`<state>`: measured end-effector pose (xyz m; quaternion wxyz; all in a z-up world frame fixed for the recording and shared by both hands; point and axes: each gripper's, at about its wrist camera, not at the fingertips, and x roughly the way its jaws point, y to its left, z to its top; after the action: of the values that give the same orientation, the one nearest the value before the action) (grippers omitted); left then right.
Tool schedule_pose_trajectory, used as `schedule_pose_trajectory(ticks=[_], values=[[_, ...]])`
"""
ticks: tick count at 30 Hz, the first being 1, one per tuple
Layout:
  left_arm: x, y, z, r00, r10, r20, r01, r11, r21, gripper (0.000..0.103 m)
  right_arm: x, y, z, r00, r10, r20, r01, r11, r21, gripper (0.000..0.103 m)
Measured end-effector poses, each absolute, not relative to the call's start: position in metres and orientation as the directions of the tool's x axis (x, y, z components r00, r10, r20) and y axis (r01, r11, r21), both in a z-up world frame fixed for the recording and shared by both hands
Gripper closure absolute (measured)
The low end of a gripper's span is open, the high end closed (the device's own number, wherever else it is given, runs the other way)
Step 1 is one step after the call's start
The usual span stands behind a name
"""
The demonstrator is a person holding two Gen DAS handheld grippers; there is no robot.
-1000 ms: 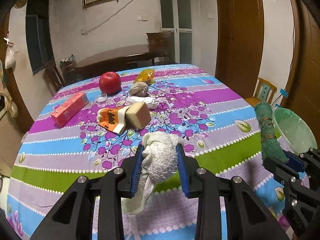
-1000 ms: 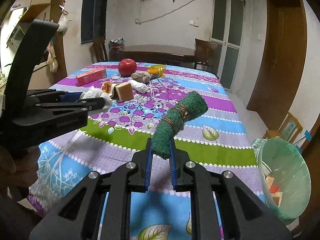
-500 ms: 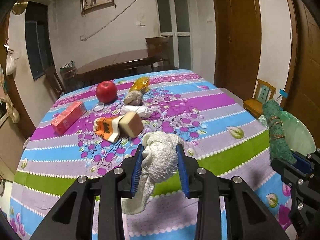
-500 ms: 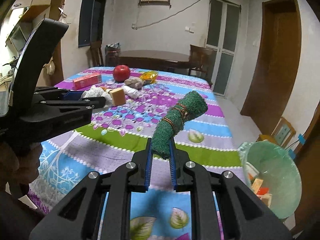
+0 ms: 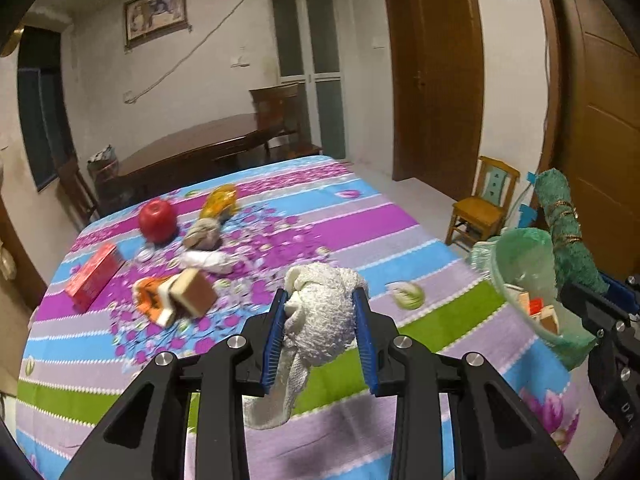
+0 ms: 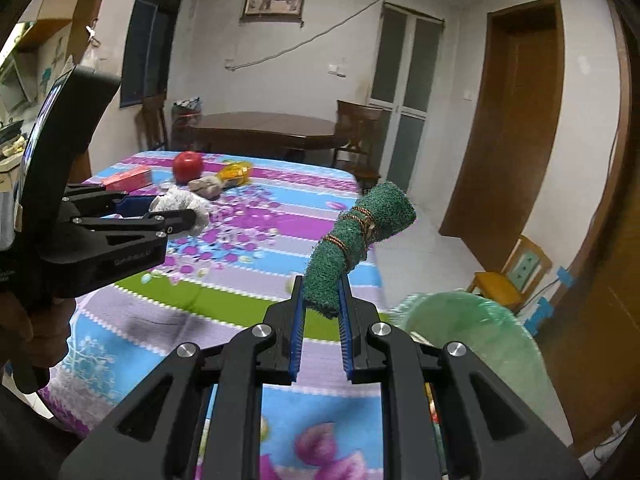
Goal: Collect trash
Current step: 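Carry the white towel and green scrubber over the green basin, then open both grippers to drop the towel and scrubber into the basin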
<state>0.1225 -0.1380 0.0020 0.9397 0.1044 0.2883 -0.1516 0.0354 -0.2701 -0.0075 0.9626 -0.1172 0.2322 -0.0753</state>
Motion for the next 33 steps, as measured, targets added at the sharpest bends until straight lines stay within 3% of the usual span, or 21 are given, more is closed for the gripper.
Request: schedule_pose_trajectory(ticks=[33], values=[[0.128,-0.348,0.002,0.681,-0.432,-0.591,0.639,0.745,0.191,0.069,0.004,-0.4,0.022,0.795,-0.427,-0.431,0.34,0.902,-0.266,0.089]])
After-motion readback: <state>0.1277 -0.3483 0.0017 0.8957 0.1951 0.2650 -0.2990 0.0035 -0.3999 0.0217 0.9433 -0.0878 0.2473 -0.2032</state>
